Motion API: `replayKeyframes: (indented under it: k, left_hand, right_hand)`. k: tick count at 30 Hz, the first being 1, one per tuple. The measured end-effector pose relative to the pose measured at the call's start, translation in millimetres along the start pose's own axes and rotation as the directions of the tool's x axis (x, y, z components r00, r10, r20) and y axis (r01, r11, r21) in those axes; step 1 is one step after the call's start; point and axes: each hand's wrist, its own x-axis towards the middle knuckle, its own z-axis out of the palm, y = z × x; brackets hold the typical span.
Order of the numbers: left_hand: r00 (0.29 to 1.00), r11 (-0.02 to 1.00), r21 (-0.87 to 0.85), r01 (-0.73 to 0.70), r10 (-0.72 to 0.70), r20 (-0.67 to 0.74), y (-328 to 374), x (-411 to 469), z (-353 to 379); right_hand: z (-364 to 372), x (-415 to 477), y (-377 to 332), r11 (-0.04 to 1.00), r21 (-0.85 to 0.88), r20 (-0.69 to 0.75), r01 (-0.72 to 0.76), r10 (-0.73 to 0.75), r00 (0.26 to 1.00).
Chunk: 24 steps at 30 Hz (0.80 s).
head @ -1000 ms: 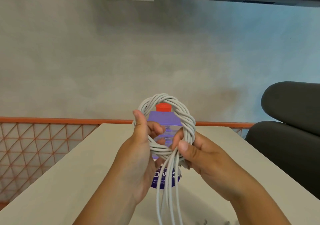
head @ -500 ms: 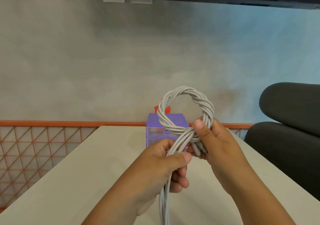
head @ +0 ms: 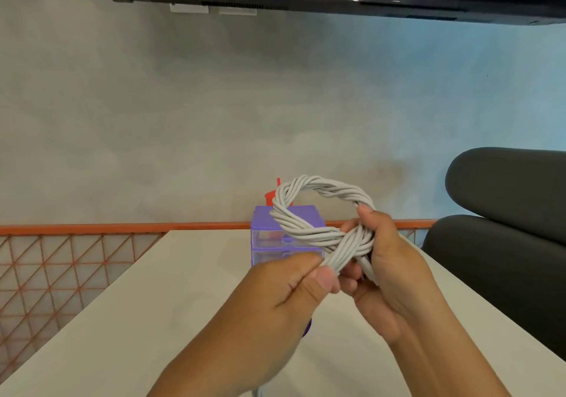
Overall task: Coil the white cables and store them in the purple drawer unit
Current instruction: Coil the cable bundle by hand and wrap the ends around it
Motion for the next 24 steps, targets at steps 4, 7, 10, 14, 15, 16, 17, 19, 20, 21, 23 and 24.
replayKeyframes:
  k: [4, 7, 10, 14, 15, 16, 17, 19, 20, 21, 23, 24]
  left_hand:
    - [0.997, 0.927, 0.370, -0.061, 0.038, 0.069, -14, 0, -13]
    - [0.997, 0.737, 0.671, -0.080, 0.064, 0.049, -16, 1, -19]
    - [0.998, 0.674, 0.737, 0.053, -0.066, -0.012, -18, 1, -24]
    - [0.956, 0.819, 0.508, 0.268, -0.292, -0.033, -35, 2, -22]
    - [0.910, 0.852, 0.360, 0.379, -0.414, 0.020, -38, 3, -23]
    - [0.855, 0.850, 0.205, 0.485, -0.510, 0.096, -38, 3, -25]
    - [0.807, 0.825, 0.091, 0.558, -0.565, 0.171, -40, 3, -29]
    - [0.760, 0.790, -0.001, 0.613, -0.589, 0.275, -40, 1, -39]
    - [0.753, 0.784, -0.031, 0.620, -0.583, 0.305, -38, -1, -47]
    - [0.745, 0.774, -0.066, 0.630, -0.578, 0.331, -35, -3, -55]
    - [0.734, 0.739, -0.156, 0.655, -0.574, 0.363, -28, -8, -70]
    - [0.729, 0.727, -0.168, 0.666, -0.588, 0.350, -23, -9, -74]
  right_hand:
    - [-5, -2, -12, 0.998, 0.060, -0.041, 0.006, -0.004, 0.999]
    - [-4, -4, -14, 0.997, 0.076, -0.021, 0.014, -0.012, 1.000]
    - [-5, -5, -17, 0.994, 0.104, -0.008, 0.033, -0.032, 0.999]
    - [-2, -14, -21, 0.989, 0.149, 0.091, 0.014, -0.028, 0.995]
    - [-1, -17, -21, 0.986, 0.166, 0.140, 0.010, -0.034, 0.990]
    - [1, -20, -22, 0.985, 0.172, 0.185, 0.012, -0.044, 0.982]
    - [2, -24, -24, 0.985, 0.174, 0.219, 0.013, -0.051, 0.974]
    - [3, -28, -27, 0.982, 0.189, 0.248, -0.001, -0.046, 0.968]
    - [2, -28, -29, 0.978, 0.210, 0.246, -0.012, -0.041, 0.968]
    - [2, -29, -30, 0.972, 0.234, 0.241, -0.021, -0.037, 0.970]
    - [0, -29, -33, 0.967, 0.256, 0.235, -0.019, -0.042, 0.971]
    - [1, -30, -34, 0.969, 0.246, 0.240, -0.009, -0.052, 0.969]
